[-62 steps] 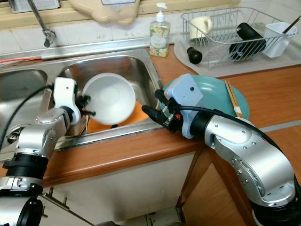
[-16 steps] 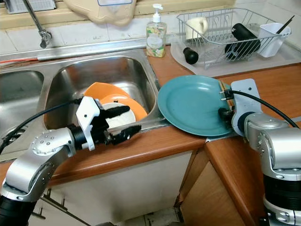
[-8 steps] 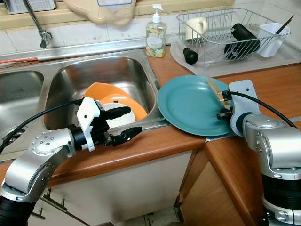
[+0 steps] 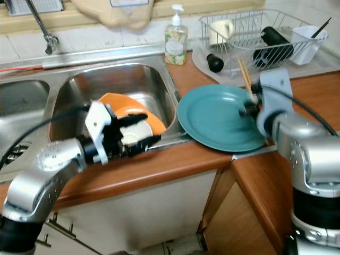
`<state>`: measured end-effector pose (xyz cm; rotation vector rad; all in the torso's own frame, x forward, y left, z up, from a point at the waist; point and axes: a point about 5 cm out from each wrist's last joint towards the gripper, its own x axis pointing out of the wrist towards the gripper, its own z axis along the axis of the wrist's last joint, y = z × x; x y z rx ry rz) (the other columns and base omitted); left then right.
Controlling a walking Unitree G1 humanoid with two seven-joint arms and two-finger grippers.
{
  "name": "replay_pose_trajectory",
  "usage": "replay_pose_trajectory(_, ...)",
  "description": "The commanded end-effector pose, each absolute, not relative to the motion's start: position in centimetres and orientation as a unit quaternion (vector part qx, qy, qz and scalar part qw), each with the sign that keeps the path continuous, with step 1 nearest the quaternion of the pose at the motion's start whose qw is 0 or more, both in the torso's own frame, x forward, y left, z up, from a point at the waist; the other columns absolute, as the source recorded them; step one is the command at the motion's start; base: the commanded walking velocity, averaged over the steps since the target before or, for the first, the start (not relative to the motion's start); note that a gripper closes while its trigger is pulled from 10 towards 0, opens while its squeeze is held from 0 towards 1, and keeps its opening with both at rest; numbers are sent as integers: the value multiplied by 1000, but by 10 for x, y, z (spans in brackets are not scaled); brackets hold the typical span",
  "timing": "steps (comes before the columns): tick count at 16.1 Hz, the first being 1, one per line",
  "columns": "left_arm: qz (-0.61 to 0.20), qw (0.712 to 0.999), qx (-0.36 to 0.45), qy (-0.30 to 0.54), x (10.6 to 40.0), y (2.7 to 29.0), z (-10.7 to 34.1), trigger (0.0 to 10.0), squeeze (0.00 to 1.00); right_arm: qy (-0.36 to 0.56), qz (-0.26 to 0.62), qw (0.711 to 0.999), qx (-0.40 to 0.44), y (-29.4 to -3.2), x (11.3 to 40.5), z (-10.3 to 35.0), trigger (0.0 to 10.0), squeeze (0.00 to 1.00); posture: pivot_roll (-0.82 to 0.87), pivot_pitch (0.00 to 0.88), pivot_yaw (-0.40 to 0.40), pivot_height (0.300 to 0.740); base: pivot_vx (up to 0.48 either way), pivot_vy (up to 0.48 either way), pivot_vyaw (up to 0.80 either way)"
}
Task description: Kitchen organization
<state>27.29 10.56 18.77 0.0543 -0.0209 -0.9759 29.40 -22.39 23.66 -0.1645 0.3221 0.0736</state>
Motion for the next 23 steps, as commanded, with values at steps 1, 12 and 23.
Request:
replay_pose_trajectory(1, -460, 888, 4, -21, 279, 108, 195, 10000, 0, 112, 77, 988, -69, -214, 293, 252, 0, 0, -195, 0, 60, 740, 0, 0, 0)
replay_pose_trajectory(12, -490, 832, -256, -52, 287, 91, 220, 10000, 0, -4, 362, 931, -54, -142, 262, 258, 0, 0, -186, 0, 61, 740, 0, 0, 0)
replay_pose_trajectory(23, -517, 759, -395, -31, 294, 80, 225, 0, 0, -1, 438, 896, -77, -120, 244, 246, 0, 0, -189, 0, 99, 740, 0, 0, 0)
